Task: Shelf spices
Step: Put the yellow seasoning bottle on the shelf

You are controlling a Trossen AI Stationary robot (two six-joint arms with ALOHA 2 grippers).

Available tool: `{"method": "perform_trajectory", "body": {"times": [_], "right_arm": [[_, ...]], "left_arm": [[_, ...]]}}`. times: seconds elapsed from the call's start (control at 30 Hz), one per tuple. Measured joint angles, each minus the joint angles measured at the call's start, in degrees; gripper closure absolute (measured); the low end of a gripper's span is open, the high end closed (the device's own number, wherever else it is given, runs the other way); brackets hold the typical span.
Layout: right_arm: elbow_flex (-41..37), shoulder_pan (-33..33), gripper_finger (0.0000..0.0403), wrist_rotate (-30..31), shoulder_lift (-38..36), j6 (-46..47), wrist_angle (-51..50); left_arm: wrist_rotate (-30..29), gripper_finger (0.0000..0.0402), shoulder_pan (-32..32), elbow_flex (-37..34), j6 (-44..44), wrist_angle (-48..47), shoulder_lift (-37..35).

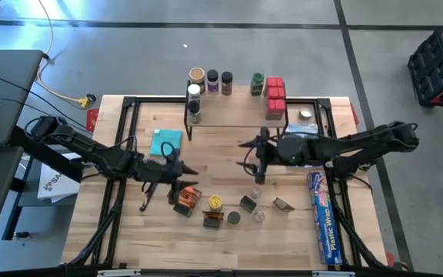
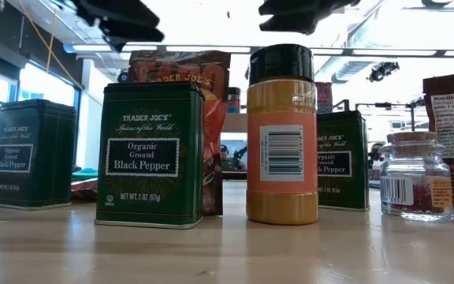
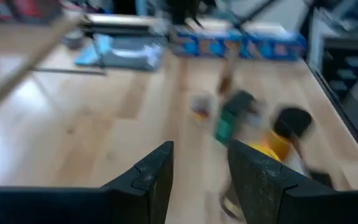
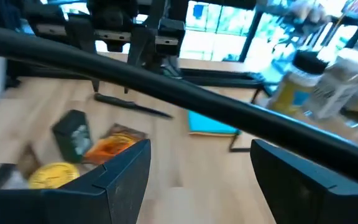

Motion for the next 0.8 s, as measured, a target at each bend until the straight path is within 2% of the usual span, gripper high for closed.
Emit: {"method": "perform_trajectory", "body": {"times": [0.1,0.2,0.33,0.4,0.57,0.7,0.8], "right_arm": [[0.0,2.5,0.0132,0.1,0.1,4.4,0.2],[0.0,4.3,0.0132,0.9,0.1,8.0,0.7],[0.0,7.7,0.0132,6.1,0.5,11.1,2.1],[0.0,9.5,0.0132,6.7,1.4,11.7,3.2],[0.0,12.8,0.0132,7.2,5.3,14.9,5.2],[0.0,14.4,0.0132,7.4,10.6,16.1,9.7],[2.2,14.6,0.0132,7.3,15.2,16.8,9.0]], "left_arm": [[-1.1,0.0260,-3.3,0.0,-1.1,-6.0,0.0],[-3.3,0.0264,-5.1,0.0,-9.0,-14.3,0.0],[-4.1,0.0265,-6.1,-0.1,-18.6,-21.2,0.5],[-4.3,0.0265,-6.9,-0.1,-19.1,-20.4,0.7],[-5.7,0.0265,-9.3,-0.1,-13.9,-15.4,3.0],[-8.0,0.0265,-9.3,-0.1,-12.1,-8.1,7.8],[-7.3,0.0265,-8.2,-0.1,-10.0,-1.2,12.7]]}}
